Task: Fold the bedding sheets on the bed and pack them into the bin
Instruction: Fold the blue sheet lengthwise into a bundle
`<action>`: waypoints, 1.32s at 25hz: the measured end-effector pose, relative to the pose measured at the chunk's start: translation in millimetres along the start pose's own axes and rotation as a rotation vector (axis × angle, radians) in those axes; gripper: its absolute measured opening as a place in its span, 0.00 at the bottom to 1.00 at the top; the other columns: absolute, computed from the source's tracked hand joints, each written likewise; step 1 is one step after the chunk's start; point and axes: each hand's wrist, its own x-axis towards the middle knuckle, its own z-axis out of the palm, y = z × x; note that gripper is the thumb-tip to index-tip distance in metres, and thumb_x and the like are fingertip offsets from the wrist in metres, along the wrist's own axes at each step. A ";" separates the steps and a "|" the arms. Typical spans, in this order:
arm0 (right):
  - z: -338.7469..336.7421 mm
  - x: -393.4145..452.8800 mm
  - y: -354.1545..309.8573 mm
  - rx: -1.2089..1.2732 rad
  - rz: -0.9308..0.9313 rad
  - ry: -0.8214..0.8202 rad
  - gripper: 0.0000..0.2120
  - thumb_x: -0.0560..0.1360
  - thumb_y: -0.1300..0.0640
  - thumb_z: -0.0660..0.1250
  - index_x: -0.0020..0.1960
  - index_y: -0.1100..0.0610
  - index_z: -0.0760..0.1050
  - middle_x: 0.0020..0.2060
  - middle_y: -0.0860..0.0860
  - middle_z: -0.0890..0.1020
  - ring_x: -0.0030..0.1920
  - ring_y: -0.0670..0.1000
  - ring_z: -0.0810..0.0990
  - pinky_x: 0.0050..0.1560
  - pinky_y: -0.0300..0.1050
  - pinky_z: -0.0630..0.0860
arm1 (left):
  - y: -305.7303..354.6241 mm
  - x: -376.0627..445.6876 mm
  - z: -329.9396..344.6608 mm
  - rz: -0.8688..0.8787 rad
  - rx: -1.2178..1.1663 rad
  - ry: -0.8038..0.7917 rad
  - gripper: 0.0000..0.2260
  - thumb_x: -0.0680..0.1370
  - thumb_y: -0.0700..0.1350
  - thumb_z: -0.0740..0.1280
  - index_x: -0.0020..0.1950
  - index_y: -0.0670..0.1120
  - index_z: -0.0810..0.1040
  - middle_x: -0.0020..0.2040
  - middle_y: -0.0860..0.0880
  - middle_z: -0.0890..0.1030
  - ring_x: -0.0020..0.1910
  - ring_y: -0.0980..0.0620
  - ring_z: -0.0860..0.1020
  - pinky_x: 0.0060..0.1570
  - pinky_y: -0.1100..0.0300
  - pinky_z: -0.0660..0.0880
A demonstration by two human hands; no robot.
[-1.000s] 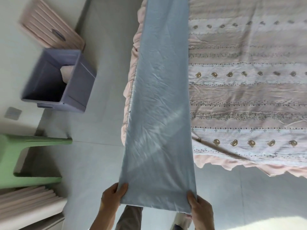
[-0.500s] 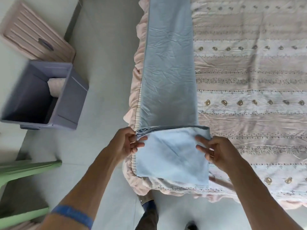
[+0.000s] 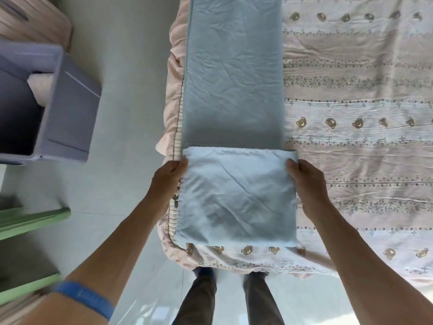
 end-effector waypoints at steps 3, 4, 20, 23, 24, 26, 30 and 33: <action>-9.3 -24.5 15.1 0.139 0.273 -0.212 0.18 0.67 0.43 0.75 0.48 0.55 0.81 0.42 0.56 0.83 0.39 0.56 0.79 0.40 0.52 0.73 | -23.6 -37.7 -3.5 -0.180 -0.043 -0.214 0.16 0.70 0.57 0.74 0.51 0.48 0.80 0.35 0.56 0.83 0.36 0.54 0.81 0.38 0.58 0.74; -14.6 -43.3 24.8 0.117 0.332 -0.254 0.18 0.68 0.45 0.76 0.50 0.57 0.81 0.41 0.55 0.84 0.39 0.56 0.80 0.42 0.51 0.74 | -37.7 -53.7 -6.9 -0.209 0.010 -0.258 0.16 0.70 0.55 0.75 0.53 0.49 0.81 0.39 0.56 0.85 0.40 0.53 0.84 0.39 0.60 0.74; -20.4 -124.8 87.6 -0.297 0.249 -0.136 0.24 0.77 0.52 0.69 0.29 0.56 0.61 0.22 0.47 0.63 0.28 0.51 0.62 0.33 0.48 0.57 | -120.7 -104.4 -11.7 -0.123 0.362 0.066 0.12 0.75 0.57 0.69 0.40 0.51 0.83 0.41 0.51 0.84 0.44 0.47 0.81 0.44 0.54 0.74; -21.6 -124.8 97.7 -0.255 0.193 -0.024 0.17 0.74 0.52 0.72 0.31 0.55 0.71 0.24 0.42 0.74 0.31 0.47 0.74 0.34 0.45 0.66 | -122.4 -102.6 -7.1 -0.133 0.320 0.117 0.16 0.73 0.57 0.71 0.48 0.45 0.83 0.44 0.49 0.84 0.46 0.49 0.81 0.47 0.52 0.75; -20.3 -124.1 96.4 -0.218 0.174 0.022 0.11 0.73 0.51 0.73 0.37 0.54 0.76 0.30 0.43 0.80 0.35 0.47 0.78 0.36 0.45 0.70 | -120.7 -102.6 -3.6 -0.141 0.286 0.146 0.14 0.73 0.56 0.73 0.49 0.46 0.81 0.45 0.51 0.83 0.47 0.50 0.81 0.48 0.53 0.76; -15.3 -123.4 90.1 -0.182 0.191 0.014 0.11 0.74 0.48 0.72 0.45 0.56 0.79 0.37 0.48 0.82 0.39 0.48 0.79 0.38 0.45 0.72 | -118.5 -101.5 2.5 -0.167 0.254 0.172 0.15 0.73 0.55 0.73 0.51 0.47 0.78 0.46 0.52 0.81 0.47 0.50 0.80 0.50 0.53 0.77; -13.5 -127.6 85.2 -0.030 0.241 -0.104 0.14 0.75 0.46 0.71 0.46 0.58 0.82 0.38 0.51 0.84 0.38 0.48 0.80 0.37 0.41 0.74 | -118.9 -102.7 4.4 -0.203 0.156 0.120 0.24 0.67 0.58 0.73 0.39 0.37 0.73 0.35 0.44 0.75 0.36 0.45 0.75 0.37 0.52 0.74; -14.5 -131.6 81.1 0.148 0.298 -0.133 0.26 0.64 0.38 0.76 0.43 0.62 0.79 0.39 0.55 0.83 0.39 0.53 0.81 0.43 0.50 0.76 | -115.1 -105.9 1.9 -0.220 -0.001 0.129 0.17 0.69 0.51 0.75 0.37 0.39 0.72 0.33 0.46 0.74 0.35 0.49 0.71 0.36 0.56 0.66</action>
